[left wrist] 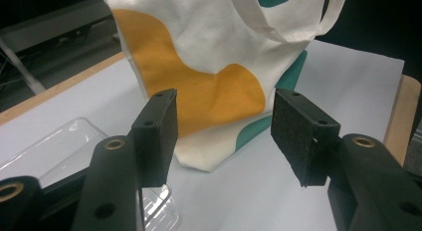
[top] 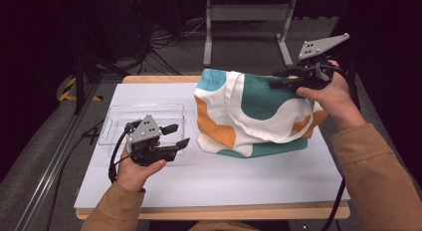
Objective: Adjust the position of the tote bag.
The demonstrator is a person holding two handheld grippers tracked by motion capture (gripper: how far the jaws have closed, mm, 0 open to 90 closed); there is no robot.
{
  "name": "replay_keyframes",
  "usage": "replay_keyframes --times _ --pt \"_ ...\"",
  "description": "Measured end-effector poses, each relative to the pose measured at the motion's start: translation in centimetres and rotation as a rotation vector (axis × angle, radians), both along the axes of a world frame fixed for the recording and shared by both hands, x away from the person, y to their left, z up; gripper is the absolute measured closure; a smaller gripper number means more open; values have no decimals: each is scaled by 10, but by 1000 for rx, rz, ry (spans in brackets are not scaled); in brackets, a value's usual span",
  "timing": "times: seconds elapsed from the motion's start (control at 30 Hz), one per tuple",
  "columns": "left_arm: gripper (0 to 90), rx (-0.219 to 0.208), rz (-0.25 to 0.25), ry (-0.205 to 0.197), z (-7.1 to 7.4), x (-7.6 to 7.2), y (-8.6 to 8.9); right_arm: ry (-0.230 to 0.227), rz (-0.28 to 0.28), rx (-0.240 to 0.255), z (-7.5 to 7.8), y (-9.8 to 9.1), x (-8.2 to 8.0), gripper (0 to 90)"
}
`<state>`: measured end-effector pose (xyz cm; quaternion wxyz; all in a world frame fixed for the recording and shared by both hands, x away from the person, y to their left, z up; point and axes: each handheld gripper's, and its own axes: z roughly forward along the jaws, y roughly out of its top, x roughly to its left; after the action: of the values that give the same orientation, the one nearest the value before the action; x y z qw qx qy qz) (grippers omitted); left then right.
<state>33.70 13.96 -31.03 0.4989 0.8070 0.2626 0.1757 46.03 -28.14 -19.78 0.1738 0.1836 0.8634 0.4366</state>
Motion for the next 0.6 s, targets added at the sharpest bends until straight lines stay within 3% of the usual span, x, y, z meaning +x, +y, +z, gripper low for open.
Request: replay_keyframes --times 0.27,0.47,0.6 --pt "444 4 -6 7 -2 1 -4 -44 14 2 6 -4 -6 844" --pt "447 14 -24 15 -4 4 -14 -65 17 6 10 -3 -10 892" --pt "452 21 -58 18 -5 6 -29 -89 15 3 12 -3 -14 896"
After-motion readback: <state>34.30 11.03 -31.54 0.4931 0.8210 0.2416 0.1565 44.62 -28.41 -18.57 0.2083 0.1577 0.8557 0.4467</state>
